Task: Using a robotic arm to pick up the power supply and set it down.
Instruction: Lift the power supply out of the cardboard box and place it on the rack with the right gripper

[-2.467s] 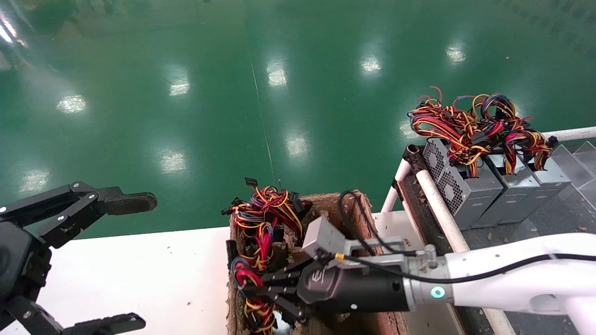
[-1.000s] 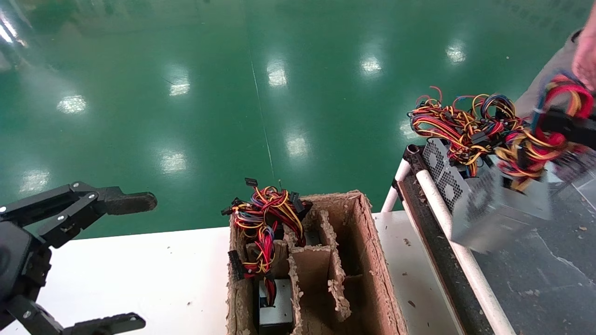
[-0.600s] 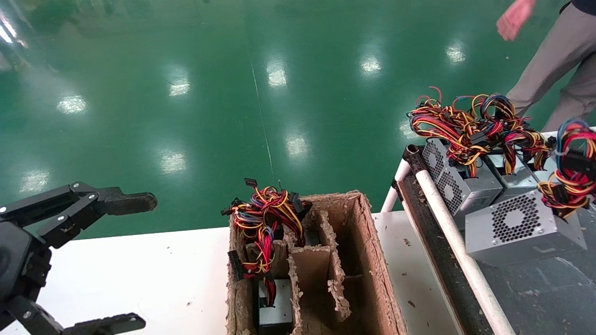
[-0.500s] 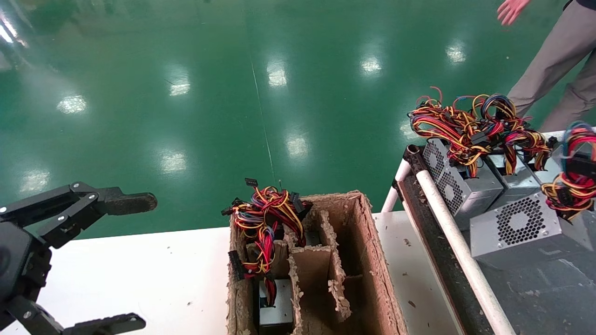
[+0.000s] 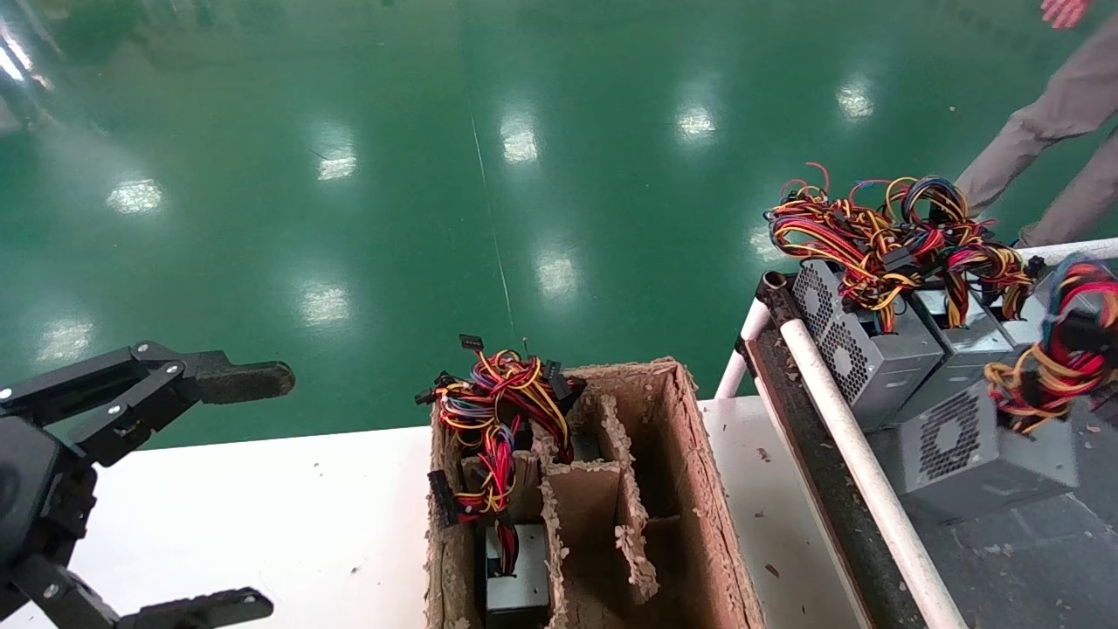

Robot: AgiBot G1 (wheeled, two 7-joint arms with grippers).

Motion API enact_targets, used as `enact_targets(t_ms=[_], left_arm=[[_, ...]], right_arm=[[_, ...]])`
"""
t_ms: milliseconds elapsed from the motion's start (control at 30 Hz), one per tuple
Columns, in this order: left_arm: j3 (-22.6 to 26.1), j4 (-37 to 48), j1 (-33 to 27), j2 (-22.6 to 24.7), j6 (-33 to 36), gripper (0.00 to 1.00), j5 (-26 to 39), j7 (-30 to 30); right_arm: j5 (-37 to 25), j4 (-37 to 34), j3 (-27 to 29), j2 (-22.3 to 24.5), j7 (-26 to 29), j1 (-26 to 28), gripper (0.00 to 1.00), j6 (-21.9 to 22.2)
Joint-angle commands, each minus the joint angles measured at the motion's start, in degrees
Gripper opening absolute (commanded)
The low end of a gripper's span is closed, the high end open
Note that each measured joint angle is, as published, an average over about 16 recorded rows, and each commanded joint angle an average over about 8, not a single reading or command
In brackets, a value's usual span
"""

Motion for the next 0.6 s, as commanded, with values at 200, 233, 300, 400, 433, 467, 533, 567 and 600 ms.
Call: enact_targets(t_ms=[200,233,300,400,433,467,533,567,600], left_arm=[[0.0,0.0,0.0,0.0,0.0,1.00,0.0,0.0],[0.0,0.0,0.0,0.0,0.0,1.00,0.0,0.0],[0.0,0.0,0.0,0.0,0.0,1.00,0.0,0.0],[0.0,0.0,0.0,0.0,0.0,1.00,0.0,0.0],[0.0,0.0,0.0,0.0,0.0,1.00,0.0,0.0],[0.0,0.0,0.0,0.0,0.0,1.00,0.0,0.0],[0.0,0.0,0.0,0.0,0.0,1.00,0.0,0.0],[0.0,0.0,0.0,0.0,0.0,1.00,0.0,0.0],[0.0,0.0,0.0,0.0,0.0,1.00,0.0,0.0]], right_arm=[[-1.3,0.0,-2.3,-2.8,0.1,1.7,0.00,0.7],[-1.6,-0.1,-2.6,-3.4,0.1,2.1,0.00,0.8],[-2.4,-0.6,-3.1,-4.5,0.2,3.1,0.00,1.2],[-3.8,-1.6,-3.9,-6.2,0.2,4.7,0.04,1.7],[-4.3,-2.0,-4.2,-6.7,0.2,5.3,0.16,1.9],[-4.7,-2.4,-4.4,-7.1,0.1,5.8,0.29,2.0],[-5.6,-3.2,-4.8,-7.9,0.0,6.7,0.54,2.1],[-5.9,-3.7,-5.0,-8.2,-0.1,7.2,0.66,2.1],[-6.2,-4.1,-5.1,-8.5,-0.1,7.6,0.79,2.1]])
